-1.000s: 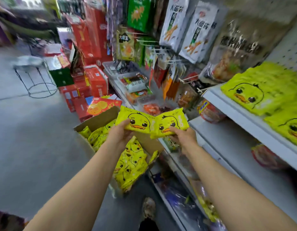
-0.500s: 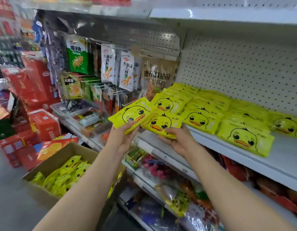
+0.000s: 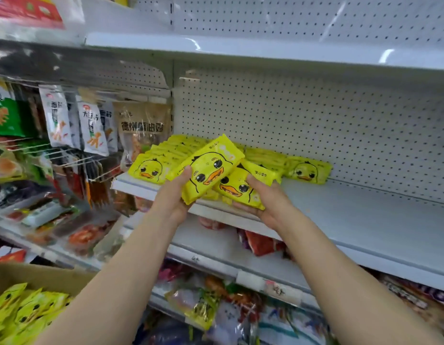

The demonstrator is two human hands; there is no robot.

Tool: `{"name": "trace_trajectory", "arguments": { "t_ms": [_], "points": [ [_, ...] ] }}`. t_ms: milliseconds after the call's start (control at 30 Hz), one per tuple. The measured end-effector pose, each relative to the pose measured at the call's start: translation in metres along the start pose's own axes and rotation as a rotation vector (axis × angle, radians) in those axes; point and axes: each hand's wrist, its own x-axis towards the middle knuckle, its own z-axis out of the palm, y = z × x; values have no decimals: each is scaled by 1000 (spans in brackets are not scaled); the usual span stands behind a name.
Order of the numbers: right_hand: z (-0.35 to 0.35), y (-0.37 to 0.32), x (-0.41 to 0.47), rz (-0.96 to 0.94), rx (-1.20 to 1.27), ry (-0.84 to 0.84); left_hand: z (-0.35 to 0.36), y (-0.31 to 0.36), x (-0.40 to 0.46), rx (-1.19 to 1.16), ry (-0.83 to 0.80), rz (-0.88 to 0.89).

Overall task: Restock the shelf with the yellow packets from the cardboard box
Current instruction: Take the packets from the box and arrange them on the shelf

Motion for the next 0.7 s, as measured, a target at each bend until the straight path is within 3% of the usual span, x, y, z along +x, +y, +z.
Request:
{"name": "trace_trajectory", "arguments": {
  "t_ms": [333, 700],
  "points": [
    [-141, -77, 6, 45, 185, 279, 140, -83, -4, -9, -159, -147],
    [-248, -97, -15, 19, 434, 107, 219, -144, 2, 310, -315, -183]
  ]
}}
